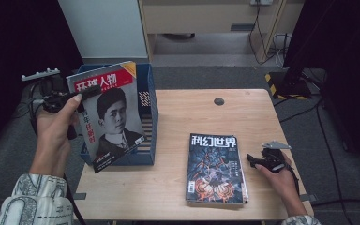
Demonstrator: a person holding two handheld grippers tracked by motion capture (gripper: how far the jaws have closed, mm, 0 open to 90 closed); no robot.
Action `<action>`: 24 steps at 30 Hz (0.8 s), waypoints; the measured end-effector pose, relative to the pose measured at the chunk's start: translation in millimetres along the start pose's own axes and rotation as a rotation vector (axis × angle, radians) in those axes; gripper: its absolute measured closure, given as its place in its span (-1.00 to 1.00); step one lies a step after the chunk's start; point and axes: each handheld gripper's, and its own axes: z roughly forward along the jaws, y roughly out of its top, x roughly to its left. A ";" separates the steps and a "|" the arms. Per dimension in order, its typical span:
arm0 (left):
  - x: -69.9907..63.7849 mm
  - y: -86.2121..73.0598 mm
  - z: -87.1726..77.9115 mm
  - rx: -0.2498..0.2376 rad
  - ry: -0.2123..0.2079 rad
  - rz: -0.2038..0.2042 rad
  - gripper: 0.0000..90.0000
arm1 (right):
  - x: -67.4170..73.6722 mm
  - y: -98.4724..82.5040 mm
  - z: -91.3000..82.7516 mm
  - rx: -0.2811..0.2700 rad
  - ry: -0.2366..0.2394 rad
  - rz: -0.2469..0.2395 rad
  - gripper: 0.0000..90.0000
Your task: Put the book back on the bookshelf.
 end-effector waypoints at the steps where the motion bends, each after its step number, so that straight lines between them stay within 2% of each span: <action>1: 1.5 0.0 -1.3 -0.001 0.003 -0.001 0.92 | 0.0 0.0 0.0 0.000 0.000 0.000 -0.57; 11: 18.8 -1.0 -12.6 -0.025 0.024 -0.039 0.92 | 0.0 0.0 -0.1 0.000 0.001 0.001 -0.57; 24: 36.6 -2.4 -23.0 -0.044 0.058 -0.069 0.92 | 0.0 0.0 0.0 0.000 0.000 0.000 -0.57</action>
